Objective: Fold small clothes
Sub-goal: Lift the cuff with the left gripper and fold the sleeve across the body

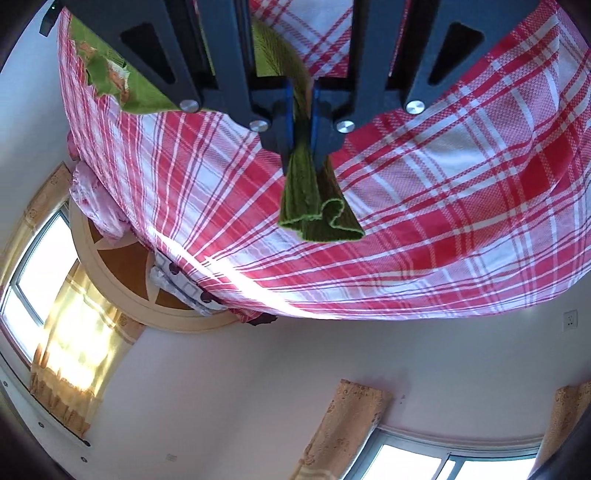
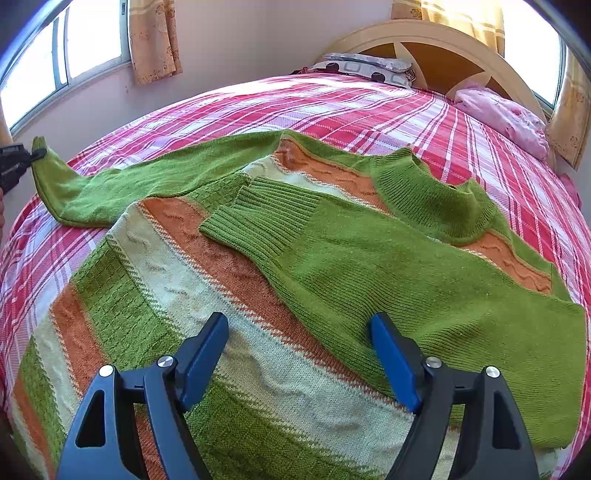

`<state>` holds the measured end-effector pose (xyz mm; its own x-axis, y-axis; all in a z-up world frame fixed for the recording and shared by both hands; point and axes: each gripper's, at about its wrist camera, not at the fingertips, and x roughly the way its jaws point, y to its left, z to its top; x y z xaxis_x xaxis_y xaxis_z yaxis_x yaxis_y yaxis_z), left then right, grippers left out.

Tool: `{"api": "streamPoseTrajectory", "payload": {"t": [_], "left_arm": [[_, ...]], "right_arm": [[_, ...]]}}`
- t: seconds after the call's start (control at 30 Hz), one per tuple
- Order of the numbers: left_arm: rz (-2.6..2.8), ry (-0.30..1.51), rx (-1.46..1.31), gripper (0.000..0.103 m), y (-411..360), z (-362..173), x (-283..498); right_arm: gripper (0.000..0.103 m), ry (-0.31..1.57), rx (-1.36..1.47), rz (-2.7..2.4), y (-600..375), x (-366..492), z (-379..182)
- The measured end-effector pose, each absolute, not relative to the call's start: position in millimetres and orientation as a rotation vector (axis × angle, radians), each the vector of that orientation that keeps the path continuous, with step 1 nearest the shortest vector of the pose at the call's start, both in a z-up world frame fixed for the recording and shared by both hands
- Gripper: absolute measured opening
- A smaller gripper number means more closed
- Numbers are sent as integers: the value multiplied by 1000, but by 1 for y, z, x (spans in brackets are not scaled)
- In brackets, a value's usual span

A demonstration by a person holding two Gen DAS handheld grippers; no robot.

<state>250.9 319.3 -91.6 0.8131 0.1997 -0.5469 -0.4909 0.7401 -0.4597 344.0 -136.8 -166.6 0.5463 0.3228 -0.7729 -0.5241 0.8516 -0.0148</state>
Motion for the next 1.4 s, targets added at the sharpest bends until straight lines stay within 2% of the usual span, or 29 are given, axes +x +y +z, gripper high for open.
{"api": "streamPoseTrajectory", "payload": {"t": [0.2, 0.4, 0.9, 1.1, 1.4], "left_arm": [[344, 464, -593, 7, 306, -66, 259], [281, 459, -560, 6, 290, -48, 268], [139, 432, -512, 5, 230, -16, 303], [41, 389, -477, 5, 184, 17, 317], [-95, 365, -439, 5, 114, 49, 337]], "right_arm": [[81, 868, -275, 543, -134, 341, -164], [81, 852, -166, 585, -157, 332, -146], [81, 655, 39, 538, -279, 277, -84], [81, 603, 142, 434, -344, 260, -89], [81, 636, 269, 354, -399, 253, -120]]}}
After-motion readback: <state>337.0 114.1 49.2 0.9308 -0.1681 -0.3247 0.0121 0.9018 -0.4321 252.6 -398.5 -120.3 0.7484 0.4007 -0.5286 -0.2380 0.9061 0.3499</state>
